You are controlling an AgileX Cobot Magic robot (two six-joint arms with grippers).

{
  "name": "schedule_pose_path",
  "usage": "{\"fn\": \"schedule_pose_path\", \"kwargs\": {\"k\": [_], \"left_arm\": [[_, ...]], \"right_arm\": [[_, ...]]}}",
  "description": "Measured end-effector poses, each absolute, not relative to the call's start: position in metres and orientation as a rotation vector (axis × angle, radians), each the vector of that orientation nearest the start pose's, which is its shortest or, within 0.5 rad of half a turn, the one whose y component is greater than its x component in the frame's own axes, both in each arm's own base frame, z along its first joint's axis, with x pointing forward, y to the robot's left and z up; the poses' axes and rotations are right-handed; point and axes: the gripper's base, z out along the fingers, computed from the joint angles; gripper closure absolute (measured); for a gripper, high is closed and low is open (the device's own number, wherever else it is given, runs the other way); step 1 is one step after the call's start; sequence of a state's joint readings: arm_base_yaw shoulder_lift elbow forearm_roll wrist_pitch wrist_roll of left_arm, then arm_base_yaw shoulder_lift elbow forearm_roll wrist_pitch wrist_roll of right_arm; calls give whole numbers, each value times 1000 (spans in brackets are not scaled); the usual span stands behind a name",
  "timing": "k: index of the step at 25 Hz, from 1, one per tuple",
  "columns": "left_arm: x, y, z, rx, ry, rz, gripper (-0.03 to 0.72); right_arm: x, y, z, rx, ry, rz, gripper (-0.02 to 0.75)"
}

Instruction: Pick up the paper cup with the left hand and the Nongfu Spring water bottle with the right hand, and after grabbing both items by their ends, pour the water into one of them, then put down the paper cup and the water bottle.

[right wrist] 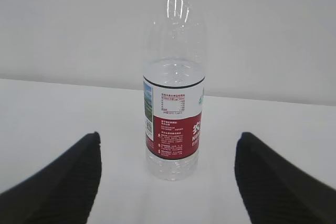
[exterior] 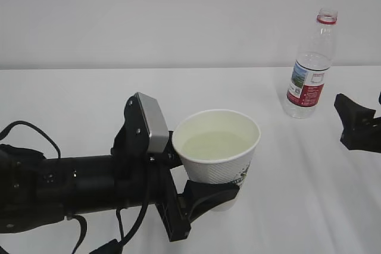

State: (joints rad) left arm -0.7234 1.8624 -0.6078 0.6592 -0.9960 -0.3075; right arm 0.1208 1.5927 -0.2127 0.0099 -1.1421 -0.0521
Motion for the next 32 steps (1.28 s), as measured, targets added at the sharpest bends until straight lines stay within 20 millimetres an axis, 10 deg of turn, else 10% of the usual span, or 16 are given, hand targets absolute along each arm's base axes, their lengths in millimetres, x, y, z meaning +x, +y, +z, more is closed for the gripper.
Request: {"fn": "schedule_pose_path", "kwargs": {"k": [15,32], "left_arm": [[223,-232,141,903,1612,-766,160],[270,-177,141,681,1689,-596,160]], "right_arm": [[223,26,156,-134,1716,50,143],[223,26,156,-130,1717,54,144]]}}
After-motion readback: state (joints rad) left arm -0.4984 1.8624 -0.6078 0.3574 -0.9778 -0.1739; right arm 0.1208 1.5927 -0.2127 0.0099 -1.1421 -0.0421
